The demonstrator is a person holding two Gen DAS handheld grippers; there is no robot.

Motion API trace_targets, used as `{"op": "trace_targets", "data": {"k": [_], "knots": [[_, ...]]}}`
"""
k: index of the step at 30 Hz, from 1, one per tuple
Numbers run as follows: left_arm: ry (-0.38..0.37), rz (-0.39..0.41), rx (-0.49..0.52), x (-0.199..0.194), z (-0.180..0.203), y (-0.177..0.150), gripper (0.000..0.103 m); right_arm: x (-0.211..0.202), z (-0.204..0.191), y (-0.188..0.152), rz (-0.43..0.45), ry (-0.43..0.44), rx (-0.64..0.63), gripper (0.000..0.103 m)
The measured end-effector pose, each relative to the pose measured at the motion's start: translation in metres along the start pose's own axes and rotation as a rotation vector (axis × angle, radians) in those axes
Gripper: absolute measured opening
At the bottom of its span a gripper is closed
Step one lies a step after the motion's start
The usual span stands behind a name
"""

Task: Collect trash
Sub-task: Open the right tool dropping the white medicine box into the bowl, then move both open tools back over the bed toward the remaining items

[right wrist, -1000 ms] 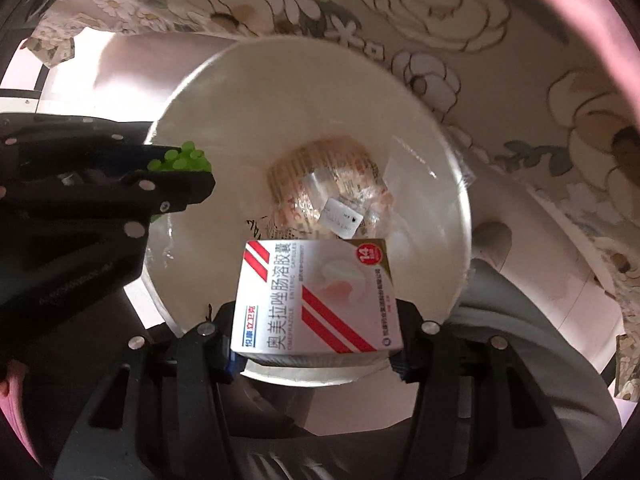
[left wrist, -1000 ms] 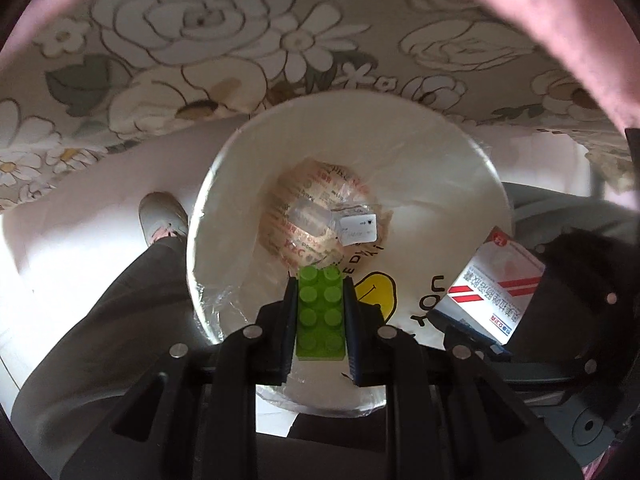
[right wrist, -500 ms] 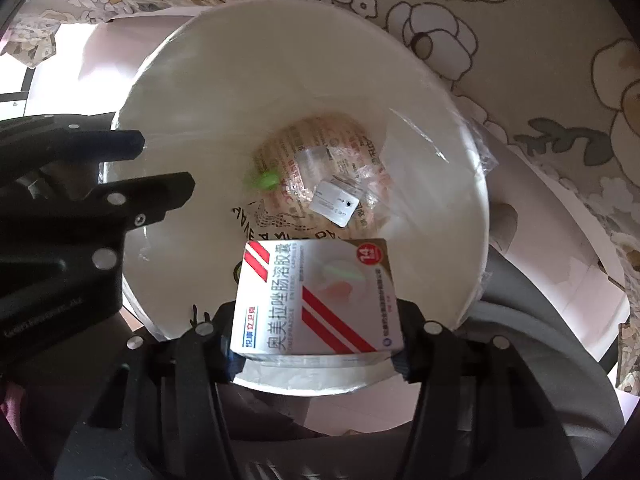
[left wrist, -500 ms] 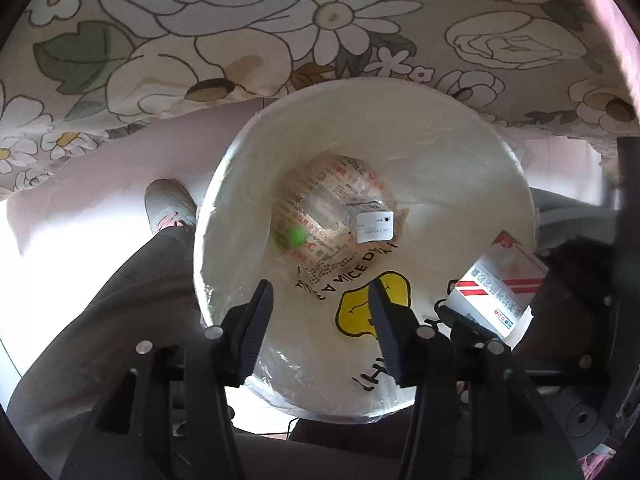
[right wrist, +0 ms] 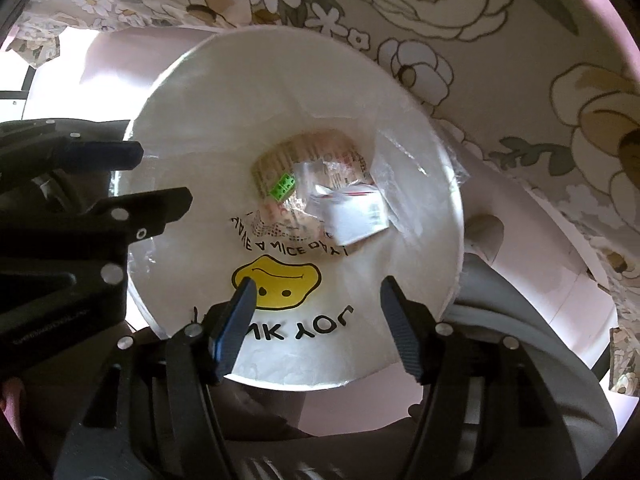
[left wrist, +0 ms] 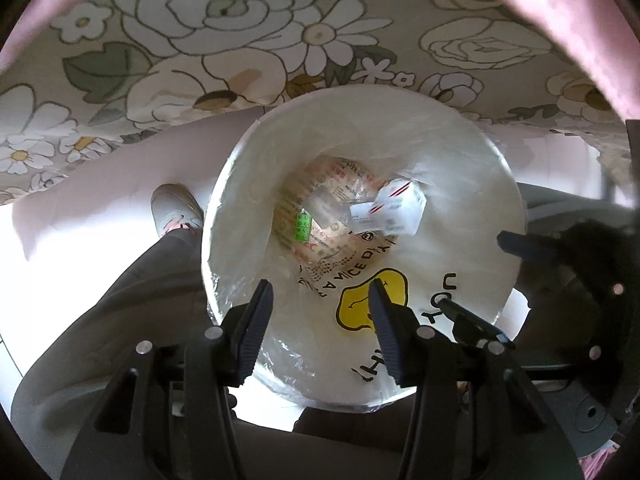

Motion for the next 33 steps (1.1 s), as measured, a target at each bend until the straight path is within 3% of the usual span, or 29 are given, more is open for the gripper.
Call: {"op": "trace_targets", "data": {"k": [18, 25, 27, 33], "knots": [[-0.001, 0.182, 0.057, -0.081, 0.021, -0.022, 0.052, -0.076, -0.003, -0.03, 0.158, -0.015, -0.035, 0.065], [-0.009, 0.328, 0.086, -0.147, 0.032, -0.024, 0.053, -0.126, -0.001, -0.035, 0.272, -0.044, -0.057, 0.065], [-0.013, 0.381, 0.088, -0.17, 0.035, -0.023, 0.058, -0.145, 0.002, -0.037, 0.313, -0.045, -0.055, 0.065], [-0.015, 0.492, 0.11, -0.225, 0.043, -0.018, 0.061, -0.207, 0.018, -0.042, 0.449, -0.072, -0.048, 0.065]]}}
Point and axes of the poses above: each gripper's, at about its wrist camera, not at the fingertips, and x roughly the way its jaws point, z to its right, y to its top, the point moved 6 cm from there along x, roughly the way its jaws point, and after that the axes turned 1 degree about x, right-handed, at the moved point
